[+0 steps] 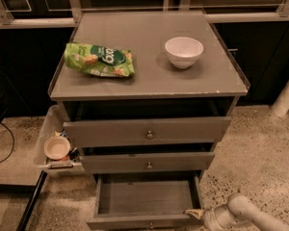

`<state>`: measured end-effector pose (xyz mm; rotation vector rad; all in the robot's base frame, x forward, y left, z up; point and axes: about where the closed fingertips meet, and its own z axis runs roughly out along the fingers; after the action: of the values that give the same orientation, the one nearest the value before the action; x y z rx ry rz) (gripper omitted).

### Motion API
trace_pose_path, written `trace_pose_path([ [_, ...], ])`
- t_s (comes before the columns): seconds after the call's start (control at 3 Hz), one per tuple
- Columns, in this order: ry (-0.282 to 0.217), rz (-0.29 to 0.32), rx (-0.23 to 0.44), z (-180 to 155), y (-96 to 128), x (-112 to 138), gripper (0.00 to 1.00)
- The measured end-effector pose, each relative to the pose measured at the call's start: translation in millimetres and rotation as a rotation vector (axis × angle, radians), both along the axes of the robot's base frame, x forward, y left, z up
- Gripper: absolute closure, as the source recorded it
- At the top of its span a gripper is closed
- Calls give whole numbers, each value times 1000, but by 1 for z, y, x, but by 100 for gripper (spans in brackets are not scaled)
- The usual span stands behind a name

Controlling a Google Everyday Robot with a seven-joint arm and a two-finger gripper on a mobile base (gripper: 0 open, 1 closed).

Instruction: Open bottom drawer

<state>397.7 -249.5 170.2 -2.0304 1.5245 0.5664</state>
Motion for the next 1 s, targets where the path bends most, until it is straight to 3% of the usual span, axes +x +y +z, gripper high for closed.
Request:
trace_pose_path([
  [0.67,0,0,0,0,0,0,13],
  [1.0,0,0,0,0,0,0,0],
])
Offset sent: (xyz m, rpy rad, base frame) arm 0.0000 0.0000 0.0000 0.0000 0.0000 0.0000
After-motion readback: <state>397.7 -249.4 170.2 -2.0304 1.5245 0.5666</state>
